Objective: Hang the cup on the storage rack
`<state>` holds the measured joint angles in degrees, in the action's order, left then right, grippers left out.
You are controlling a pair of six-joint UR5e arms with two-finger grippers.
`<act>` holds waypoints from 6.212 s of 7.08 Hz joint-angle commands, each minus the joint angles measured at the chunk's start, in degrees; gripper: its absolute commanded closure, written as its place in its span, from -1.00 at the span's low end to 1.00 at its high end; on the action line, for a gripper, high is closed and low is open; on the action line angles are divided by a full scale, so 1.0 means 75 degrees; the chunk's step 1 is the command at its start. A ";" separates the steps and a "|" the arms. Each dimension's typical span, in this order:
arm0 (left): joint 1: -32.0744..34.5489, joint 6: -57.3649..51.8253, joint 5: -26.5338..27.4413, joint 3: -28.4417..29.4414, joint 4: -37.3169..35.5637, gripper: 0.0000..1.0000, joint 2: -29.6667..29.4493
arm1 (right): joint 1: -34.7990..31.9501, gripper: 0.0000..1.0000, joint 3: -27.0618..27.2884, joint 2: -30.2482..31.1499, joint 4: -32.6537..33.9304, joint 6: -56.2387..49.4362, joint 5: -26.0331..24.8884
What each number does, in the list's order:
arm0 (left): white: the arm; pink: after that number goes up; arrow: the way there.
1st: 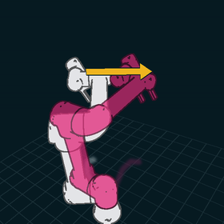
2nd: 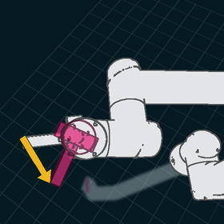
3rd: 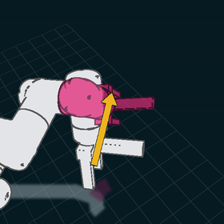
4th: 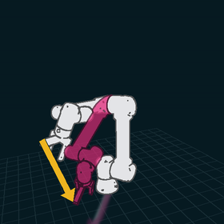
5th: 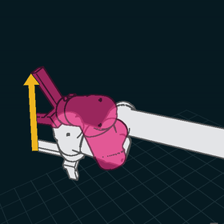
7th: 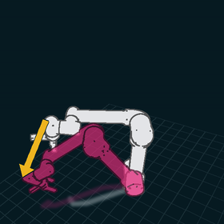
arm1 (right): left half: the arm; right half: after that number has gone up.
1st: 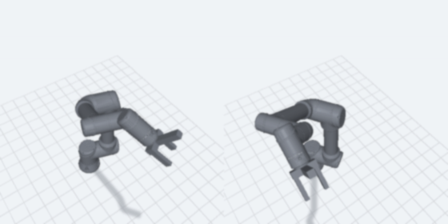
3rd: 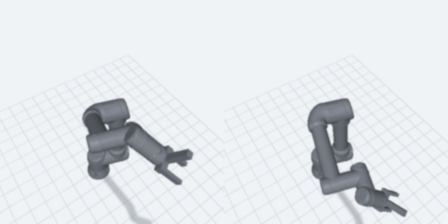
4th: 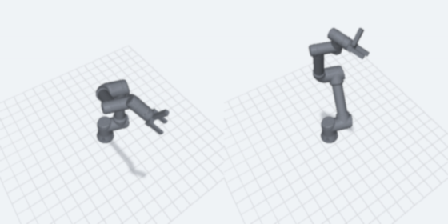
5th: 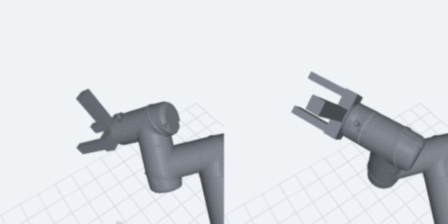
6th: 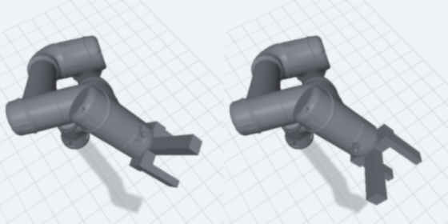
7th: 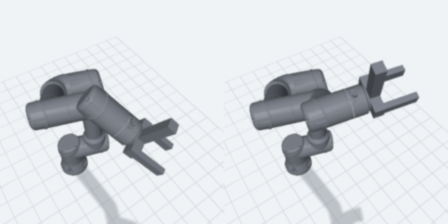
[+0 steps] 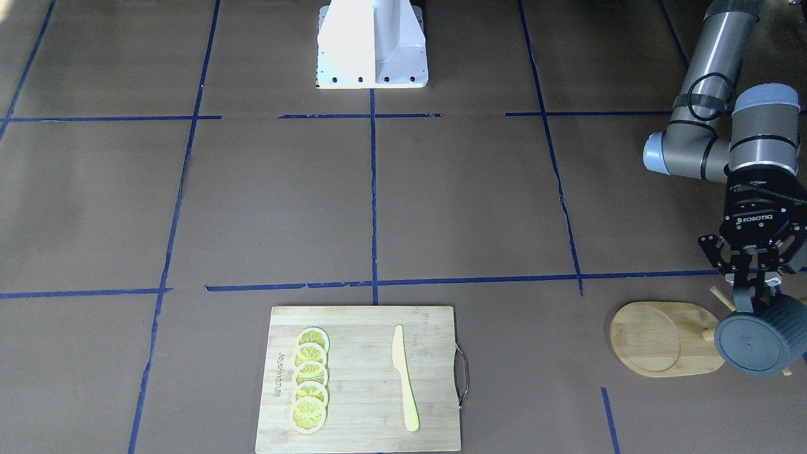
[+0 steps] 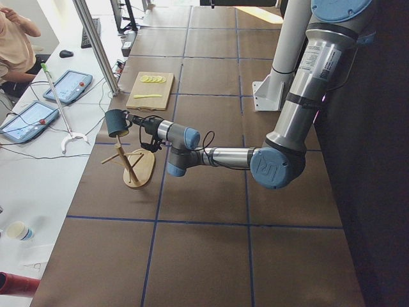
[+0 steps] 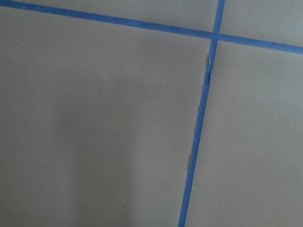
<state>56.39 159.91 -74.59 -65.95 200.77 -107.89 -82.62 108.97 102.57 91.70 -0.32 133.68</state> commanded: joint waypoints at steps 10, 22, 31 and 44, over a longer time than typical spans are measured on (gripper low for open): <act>0.0239 -0.0087 -0.0484 0.1306 0.1133 -1.00 0.0030 | 0.0000 -1.00 0.0026 0.0000 -0.0004 0.0019 0.0012; 0.0250 -0.8130 -0.4099 -0.1460 0.1150 -1.00 0.3168 | 0.0000 -1.00 -0.0033 0.0000 0.0008 0.0031 0.0012; 0.2763 -2.1382 -0.5413 -0.3751 -0.8585 -1.00 0.3346 | 0.0000 -1.00 -0.0174 0.0012 0.0008 0.0031 0.0047; 0.4434 -2.2376 -0.8394 -0.4284 -1.5098 -1.00 0.3510 | 0.0000 -1.00 -0.0220 0.0024 0.0008 0.0019 0.0035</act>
<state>89.73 -7.93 -137.54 -98.30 87.12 -81.39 -82.62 107.36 102.78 91.76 -0.19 133.96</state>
